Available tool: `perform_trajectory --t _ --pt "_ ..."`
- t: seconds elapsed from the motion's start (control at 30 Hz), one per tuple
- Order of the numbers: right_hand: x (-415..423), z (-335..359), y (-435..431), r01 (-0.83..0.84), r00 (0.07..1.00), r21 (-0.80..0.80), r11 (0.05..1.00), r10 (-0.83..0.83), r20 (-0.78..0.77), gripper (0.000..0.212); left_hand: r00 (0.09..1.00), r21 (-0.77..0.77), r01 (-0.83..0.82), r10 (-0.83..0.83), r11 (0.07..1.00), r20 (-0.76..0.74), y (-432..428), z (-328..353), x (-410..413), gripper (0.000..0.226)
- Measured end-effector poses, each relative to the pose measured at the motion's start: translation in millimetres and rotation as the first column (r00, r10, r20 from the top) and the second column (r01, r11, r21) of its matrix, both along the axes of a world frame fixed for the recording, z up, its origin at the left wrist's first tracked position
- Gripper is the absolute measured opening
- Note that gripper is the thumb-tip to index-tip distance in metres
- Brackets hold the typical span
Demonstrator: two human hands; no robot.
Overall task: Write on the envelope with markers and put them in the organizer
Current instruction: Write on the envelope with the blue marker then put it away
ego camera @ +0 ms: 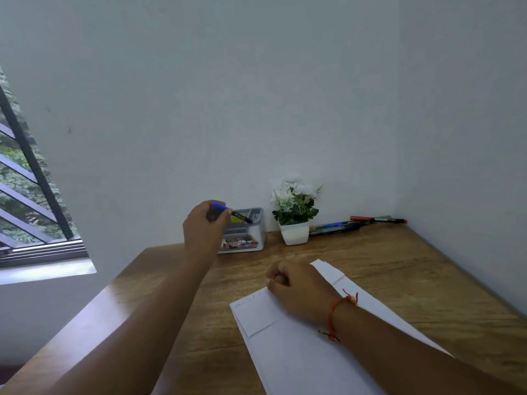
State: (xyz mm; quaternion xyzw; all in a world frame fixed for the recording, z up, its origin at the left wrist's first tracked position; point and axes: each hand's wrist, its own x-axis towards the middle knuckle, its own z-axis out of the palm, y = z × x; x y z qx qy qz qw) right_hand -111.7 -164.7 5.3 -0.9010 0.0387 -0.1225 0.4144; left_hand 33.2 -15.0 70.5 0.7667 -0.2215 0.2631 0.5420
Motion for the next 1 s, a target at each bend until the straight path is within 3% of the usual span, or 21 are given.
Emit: perform_trajectory --t 0.23,0.47,0.63,0.73,0.9,1.0 --pt "0.9 2.2 -1.9 -0.020 1.000 -0.034 0.999 0.020 -0.001 0.022 0.997 0.049 -0.029 0.026 0.998 0.068 -37.4 17.1 17.4 0.006" --pt "3.8 0.9 -2.0 -0.022 1.000 -0.080 0.997 0.022 -0.001 0.029 0.998 0.211 -0.018 0.032 0.977 -0.062 -52.2 -2.1 40.1 0.015" --pt "5.0 -1.1 -2.8 -0.026 1.000 -0.085 0.996 0.027 0.011 0.030 0.996 0.045 -0.072 0.074 0.996 -0.041 -56.1 -2.1 41.0 0.010" --pt "5.9 -2.3 -3.0 -0.028 1.000 -0.085 0.996 0.029 0.010 0.030 0.993 0.033 -0.119 0.119 0.992 0.007 -57.5 0.2 42.8 0.011" --pt "6.5 -2.2 -3.8 -0.034 0.999 -0.082 0.996 0.035 0.009 0.030 0.987 0.126 -0.151 0.144 0.980 0.065 -57.7 -2.7 43.5 0.011" --pt "6.3 -1.9 -3.8 -0.039 0.999 -0.088 0.995 0.041 0.013 0.031 0.991 0.261 -0.130 0.119 0.957 0.057 -58.5 -7.5 51.3 0.008"
